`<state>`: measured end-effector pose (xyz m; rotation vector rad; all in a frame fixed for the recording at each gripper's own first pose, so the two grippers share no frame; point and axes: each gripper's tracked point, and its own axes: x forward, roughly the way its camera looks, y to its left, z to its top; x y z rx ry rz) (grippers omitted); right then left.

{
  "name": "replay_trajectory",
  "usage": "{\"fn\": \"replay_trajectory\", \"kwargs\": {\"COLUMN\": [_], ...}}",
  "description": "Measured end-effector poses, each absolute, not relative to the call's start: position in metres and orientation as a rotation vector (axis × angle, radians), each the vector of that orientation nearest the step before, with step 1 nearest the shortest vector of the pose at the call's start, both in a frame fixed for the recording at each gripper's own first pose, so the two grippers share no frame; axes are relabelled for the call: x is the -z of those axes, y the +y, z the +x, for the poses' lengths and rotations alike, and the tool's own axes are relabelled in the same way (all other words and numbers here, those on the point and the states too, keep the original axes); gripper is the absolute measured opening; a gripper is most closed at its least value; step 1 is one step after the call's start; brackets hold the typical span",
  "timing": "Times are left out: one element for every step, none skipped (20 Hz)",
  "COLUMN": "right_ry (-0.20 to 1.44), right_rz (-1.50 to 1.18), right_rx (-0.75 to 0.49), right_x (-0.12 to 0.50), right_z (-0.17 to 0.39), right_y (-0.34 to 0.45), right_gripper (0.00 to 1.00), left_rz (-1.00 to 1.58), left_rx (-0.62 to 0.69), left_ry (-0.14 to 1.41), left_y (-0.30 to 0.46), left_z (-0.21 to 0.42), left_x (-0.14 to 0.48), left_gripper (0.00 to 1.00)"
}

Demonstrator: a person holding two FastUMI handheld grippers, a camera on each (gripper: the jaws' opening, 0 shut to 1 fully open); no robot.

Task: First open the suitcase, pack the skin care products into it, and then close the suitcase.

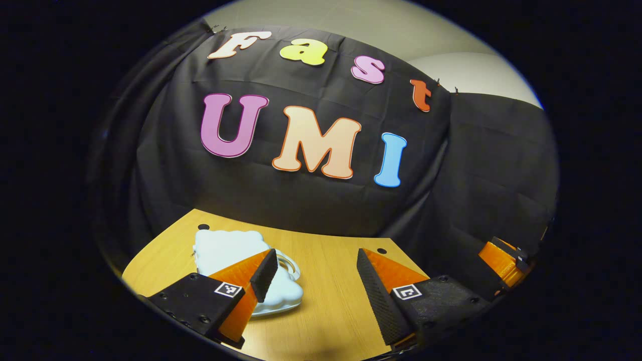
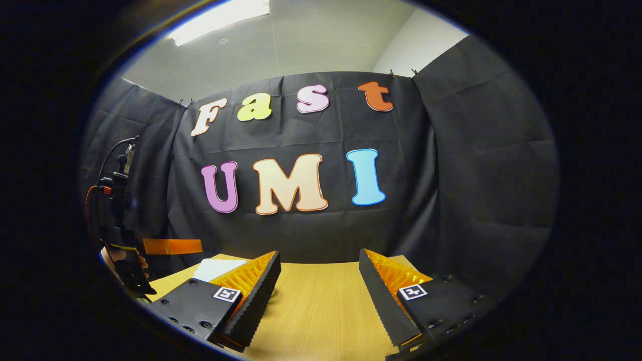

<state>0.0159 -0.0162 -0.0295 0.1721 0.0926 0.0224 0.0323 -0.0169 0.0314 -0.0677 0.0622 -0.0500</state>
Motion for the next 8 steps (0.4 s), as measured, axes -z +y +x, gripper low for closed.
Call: {"fn": "replay_trajectory", "kwargs": {"right_ry": [0.091, 0.091, 0.092, 0.090, 0.088, 0.090, 0.092, 0.095], "right_rz": [0.173, 0.176, 0.181, 0.185, 0.187, 0.187, 0.186, 0.184], "right_rx": [-0.014, -0.008, -0.002, 0.005, 0.014, 0.022, 0.030, 0.040], "right_x": [0.029, 0.029, 0.029, 0.028, 0.027, 0.028, 0.029, 0.029], "right_z": [0.013, 0.011, 0.010, 0.008, 0.007, 0.004, 0.002, -0.002], "right_y": [-0.018, -0.020, -0.021, -0.023, -0.026, -0.029, -0.032, -0.035], "right_gripper": [0.98, 0.98, 0.98, 0.98, 0.98, 0.98, 0.98, 0.99], "left_rz": [-0.067, -0.067, -0.072, -0.088, -0.107, -0.122, -0.126, -0.119], "left_rx": [0.060, 0.067, 0.078, 0.109, 0.141, 0.167, 0.186, 0.196], "left_ry": [0.071, 0.078, 0.083, 0.087, 0.091, 0.099, 0.109, 0.113], "left_y": [-0.018, -0.020, -0.023, -0.033, -0.042, -0.048, -0.055, -0.059], "left_z": [0.032, 0.032, 0.033, 0.031, 0.029, 0.028, 0.028, 0.028], "left_x": [-0.030, -0.029, -0.027, -0.025, -0.023, -0.022, -0.020, -0.020], "left_gripper": [0.93, 0.88, 0.93, 0.93, 0.93, 0.93, 0.93, 0.93]}}
